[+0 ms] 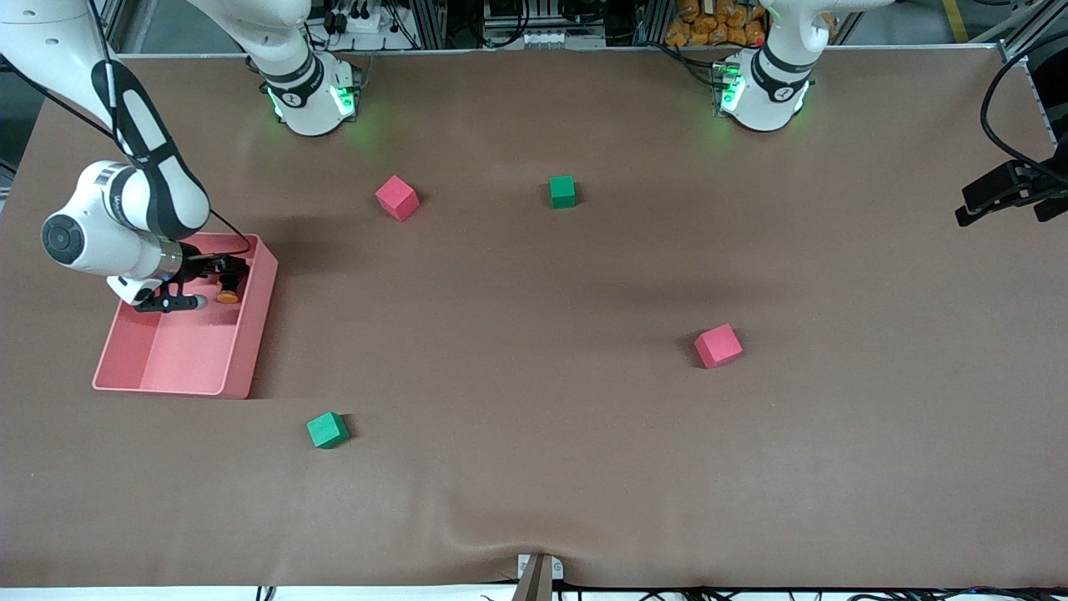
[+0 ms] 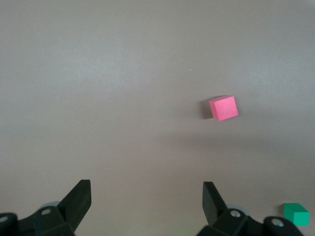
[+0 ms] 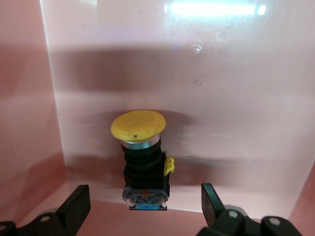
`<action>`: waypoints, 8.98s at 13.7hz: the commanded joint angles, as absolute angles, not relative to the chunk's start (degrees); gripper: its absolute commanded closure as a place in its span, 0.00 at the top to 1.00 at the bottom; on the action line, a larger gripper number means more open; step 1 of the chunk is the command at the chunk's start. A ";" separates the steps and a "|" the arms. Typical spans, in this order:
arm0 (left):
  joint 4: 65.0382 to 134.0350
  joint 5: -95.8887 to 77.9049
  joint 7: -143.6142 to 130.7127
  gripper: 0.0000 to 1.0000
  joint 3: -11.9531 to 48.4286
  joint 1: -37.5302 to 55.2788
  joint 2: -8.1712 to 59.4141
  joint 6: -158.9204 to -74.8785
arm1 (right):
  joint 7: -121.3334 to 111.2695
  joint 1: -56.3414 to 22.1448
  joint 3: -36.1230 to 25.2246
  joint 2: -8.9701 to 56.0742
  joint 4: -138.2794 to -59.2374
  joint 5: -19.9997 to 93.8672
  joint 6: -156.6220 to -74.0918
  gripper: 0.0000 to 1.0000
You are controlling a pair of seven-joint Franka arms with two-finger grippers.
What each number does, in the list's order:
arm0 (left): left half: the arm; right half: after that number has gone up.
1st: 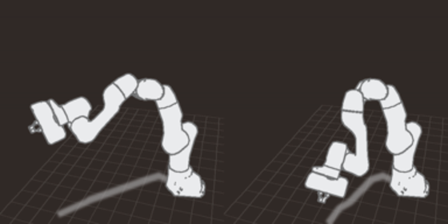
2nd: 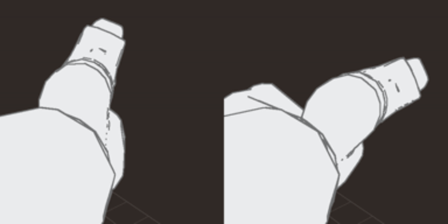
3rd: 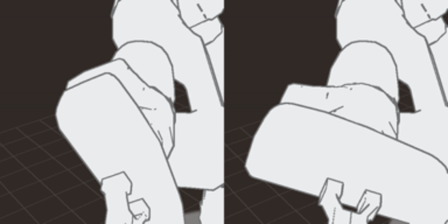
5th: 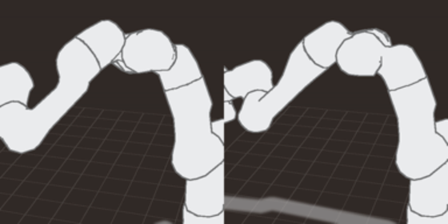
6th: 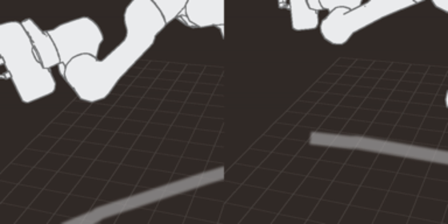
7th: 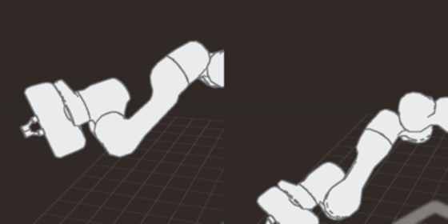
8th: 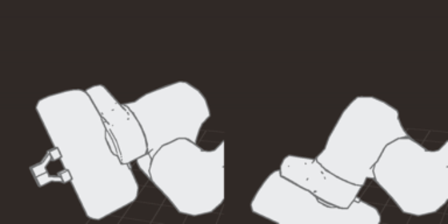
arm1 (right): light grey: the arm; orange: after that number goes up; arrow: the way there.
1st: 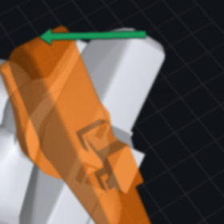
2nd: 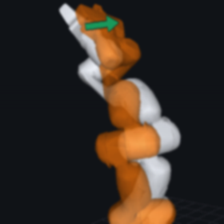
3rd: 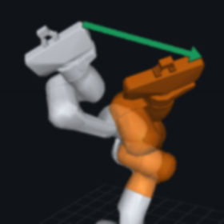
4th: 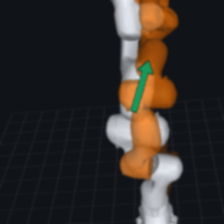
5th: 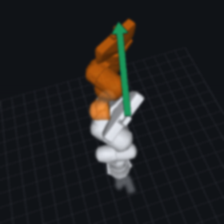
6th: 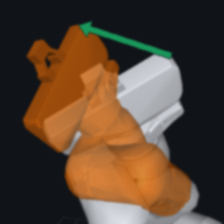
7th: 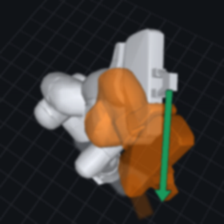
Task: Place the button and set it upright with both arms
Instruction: 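Close the right gripper on the button's black body, then lift the button out of the tray with the right gripper, then carry the button to mid-table and set it down with the right gripper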
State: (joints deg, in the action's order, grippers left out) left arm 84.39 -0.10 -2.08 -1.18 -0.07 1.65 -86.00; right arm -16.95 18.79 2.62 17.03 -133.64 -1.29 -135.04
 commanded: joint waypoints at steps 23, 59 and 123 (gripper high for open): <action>83.85 -1.14 -0.62 1.00 -1.23 -0.62 2.11 -85.52 | -16.08 19.34 2.55 16.52 -132.28 -1.32 -134.91 0.89; 84.02 -1.14 -0.70 1.00 -1.23 -0.09 2.20 -85.25 | -18.19 21.62 2.64 17.67 -128.77 -1.23 -134.22 0.23; 84.11 -1.23 0.79 1.00 -1.06 0.35 2.90 -85.25 | 39.73 -29.98 12.30 48.80 -73.04 -2.55 -122.72 1.00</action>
